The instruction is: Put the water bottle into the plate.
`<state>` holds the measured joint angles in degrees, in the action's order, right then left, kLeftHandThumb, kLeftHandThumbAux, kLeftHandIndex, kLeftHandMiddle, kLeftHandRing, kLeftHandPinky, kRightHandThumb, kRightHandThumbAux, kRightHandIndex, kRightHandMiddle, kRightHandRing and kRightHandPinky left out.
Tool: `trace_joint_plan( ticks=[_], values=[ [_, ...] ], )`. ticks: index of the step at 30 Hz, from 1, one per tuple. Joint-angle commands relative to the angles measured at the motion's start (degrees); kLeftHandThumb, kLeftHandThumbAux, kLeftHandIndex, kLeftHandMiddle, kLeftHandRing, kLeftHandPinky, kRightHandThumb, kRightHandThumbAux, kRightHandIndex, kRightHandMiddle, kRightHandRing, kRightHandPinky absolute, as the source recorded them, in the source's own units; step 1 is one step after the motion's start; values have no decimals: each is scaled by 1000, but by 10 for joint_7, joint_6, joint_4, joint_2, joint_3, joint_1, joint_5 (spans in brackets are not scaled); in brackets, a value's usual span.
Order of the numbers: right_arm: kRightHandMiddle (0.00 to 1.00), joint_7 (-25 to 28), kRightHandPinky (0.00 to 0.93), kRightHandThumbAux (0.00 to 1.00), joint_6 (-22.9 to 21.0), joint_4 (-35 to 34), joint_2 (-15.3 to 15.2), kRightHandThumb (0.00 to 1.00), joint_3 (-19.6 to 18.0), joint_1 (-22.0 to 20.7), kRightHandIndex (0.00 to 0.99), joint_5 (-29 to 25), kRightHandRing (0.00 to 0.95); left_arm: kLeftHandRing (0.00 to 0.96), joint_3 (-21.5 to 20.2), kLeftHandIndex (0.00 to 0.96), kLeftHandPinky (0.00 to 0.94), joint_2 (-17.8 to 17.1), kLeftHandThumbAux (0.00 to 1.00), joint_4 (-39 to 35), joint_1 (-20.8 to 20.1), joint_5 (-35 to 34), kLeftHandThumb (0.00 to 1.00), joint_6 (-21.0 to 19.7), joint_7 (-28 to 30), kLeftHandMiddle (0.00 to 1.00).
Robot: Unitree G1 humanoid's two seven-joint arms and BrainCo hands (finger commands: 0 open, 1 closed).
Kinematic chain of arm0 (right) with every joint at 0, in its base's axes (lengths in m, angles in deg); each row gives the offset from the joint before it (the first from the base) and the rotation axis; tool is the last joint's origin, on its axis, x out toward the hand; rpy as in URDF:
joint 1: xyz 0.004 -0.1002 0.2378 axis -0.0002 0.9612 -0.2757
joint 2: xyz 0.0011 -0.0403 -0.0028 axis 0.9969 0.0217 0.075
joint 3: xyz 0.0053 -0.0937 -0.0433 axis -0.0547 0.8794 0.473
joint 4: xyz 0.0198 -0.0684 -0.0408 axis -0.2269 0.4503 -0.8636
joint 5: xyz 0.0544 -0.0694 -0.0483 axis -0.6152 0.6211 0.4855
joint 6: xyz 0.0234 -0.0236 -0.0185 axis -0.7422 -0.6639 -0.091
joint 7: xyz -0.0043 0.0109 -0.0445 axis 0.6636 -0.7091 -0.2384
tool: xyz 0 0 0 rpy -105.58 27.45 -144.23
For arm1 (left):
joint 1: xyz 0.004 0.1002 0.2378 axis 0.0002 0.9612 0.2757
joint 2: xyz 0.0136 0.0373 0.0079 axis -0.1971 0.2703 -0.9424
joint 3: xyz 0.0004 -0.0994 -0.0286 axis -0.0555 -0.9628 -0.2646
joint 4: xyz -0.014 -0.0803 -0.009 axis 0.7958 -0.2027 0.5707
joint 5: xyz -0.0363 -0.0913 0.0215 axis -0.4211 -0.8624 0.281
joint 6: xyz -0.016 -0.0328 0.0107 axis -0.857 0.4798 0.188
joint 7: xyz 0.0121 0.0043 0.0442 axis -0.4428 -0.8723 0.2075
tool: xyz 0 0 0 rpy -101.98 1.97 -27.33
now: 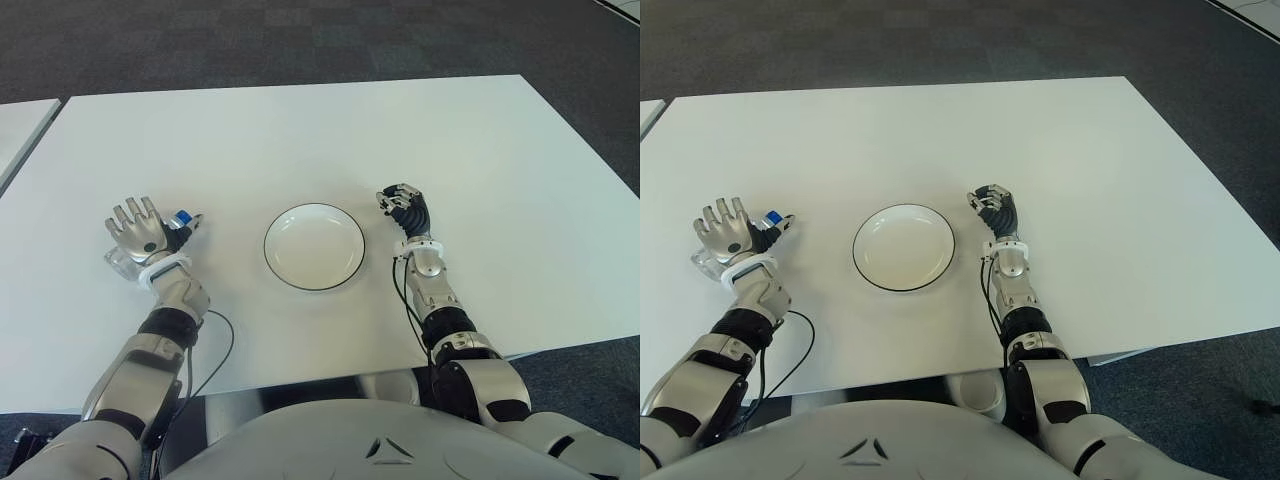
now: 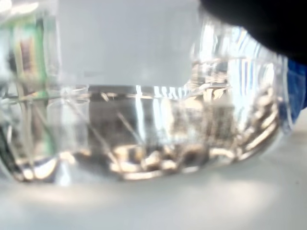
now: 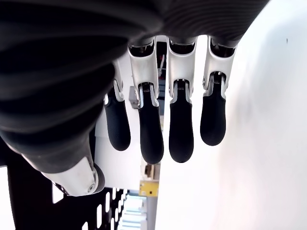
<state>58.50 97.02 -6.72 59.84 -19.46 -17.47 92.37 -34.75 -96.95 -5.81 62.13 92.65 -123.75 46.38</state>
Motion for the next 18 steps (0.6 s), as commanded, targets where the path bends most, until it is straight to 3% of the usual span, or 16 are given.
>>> trace_joint_plan(
  ticks=[1, 8, 18],
  values=[
    [512, -1, 522, 727, -4, 3, 2, 710, 3, 2, 431, -1, 525, 0, 1, 0, 0, 25, 132, 62, 31, -38, 532, 8, 31, 0],
    [510, 1, 513, 727, 0, 4, 2, 710, 3, 3, 430, -2, 519, 0, 8, 0, 0, 31, 130, 98, 9, -39, 502, -9, 50, 0],
    [508, 4, 531, 727, 4, 4, 1, 710, 3, 4, 431, -4, 525, 0, 14, 0, 0, 26, 124, 104, 8, -41, 499, -2, 58, 0]
  ],
)
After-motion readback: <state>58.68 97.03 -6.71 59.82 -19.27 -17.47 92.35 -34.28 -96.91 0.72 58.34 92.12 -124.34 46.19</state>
